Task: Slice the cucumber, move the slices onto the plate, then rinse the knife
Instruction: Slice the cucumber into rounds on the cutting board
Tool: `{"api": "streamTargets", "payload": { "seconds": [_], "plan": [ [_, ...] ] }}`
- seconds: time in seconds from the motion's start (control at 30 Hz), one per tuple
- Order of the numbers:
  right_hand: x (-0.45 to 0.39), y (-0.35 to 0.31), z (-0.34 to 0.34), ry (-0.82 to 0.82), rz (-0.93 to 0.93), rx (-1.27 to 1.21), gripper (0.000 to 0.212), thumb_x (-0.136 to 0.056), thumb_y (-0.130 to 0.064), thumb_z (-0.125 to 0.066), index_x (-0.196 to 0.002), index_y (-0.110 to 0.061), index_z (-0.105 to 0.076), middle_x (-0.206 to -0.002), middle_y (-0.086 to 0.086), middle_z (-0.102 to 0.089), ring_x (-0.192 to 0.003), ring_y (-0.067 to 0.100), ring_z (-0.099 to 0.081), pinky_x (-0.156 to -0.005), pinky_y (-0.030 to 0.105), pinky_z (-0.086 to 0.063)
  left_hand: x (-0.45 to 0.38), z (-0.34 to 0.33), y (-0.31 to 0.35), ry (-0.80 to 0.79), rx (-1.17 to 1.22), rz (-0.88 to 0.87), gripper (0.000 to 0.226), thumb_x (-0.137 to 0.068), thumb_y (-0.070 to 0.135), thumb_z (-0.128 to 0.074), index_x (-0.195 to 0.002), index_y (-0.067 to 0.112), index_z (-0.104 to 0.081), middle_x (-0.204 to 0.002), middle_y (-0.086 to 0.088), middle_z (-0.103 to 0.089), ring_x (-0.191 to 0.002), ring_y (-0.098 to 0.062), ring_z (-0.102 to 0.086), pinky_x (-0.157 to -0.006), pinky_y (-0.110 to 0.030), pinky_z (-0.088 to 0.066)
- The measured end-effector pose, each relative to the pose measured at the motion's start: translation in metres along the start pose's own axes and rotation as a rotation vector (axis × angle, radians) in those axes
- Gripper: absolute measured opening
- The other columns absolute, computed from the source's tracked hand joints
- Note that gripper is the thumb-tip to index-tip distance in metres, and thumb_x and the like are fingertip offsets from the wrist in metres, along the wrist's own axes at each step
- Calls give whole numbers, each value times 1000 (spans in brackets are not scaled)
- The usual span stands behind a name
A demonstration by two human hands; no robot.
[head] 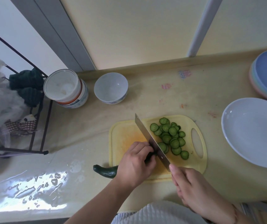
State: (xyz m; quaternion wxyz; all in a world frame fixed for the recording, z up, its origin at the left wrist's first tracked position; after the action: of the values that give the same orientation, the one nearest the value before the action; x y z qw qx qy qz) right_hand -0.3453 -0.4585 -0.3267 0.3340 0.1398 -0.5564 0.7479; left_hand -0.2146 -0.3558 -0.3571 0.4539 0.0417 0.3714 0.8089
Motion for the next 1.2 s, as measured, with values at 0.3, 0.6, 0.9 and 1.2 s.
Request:
{"api": "streamTargets", "payload": {
  "seconds": [0.3, 0.6, 0.9, 1.2],
  "plan": [
    [-23, -4, -8, 30, 12, 78, 63, -77, -73, -23, -58, -15, -39, -41, -2, -39, -39, 10, -36, -52, 33, -36, 0, 0, 0, 1, 1, -1, 11, -81, 10, -75, -91, 10, -72, -98, 3, -70, -89, -17, -63, -81, -22, -51],
    [-38, 4, -6, 3, -50, 24, 60, -82, -70, -24, -62, -17, -44, -38, -6, -39, -32, 3, -33, -41, 20, -27, 1, 1, 0, -6, 6, 20, 13, -83, 16, -74, -93, 10, -71, -99, 1, -68, -91, -17, -61, -83, -19, -49],
    [-25, -2, -1, -8, -37, 19, 58, -92, -60, -29, -65, -11, -44, -38, -3, -39, -31, 4, -35, -34, 12, -26, 1, 0, -1, -10, 0, 14, 15, -78, 8, -79, -89, 10, -70, -94, 1, -66, -88, -17, -60, -79, -19, -49],
    [-6, -4, -3, 6, 28, 5, 74, -77, -76, -30, -66, -3, -41, -48, -1, -34, -44, 11, -32, -51, 32, -29, 2, 0, -3, 19, 20, 3, 12, -77, 7, -78, -88, 8, -72, -94, 0, -68, -88, -17, -62, -81, -20, -50]
  ]
}}
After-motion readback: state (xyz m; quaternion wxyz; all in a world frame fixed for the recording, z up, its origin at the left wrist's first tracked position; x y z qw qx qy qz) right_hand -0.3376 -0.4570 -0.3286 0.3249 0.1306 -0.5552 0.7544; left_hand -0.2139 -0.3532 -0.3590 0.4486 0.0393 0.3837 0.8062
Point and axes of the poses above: each hand's wrist, its own x-axis away from the middle knuckle, its own z-axis out of the back of the hand, y = z × x, the point moved 6 cm from there along -x, towards the middle knuckle
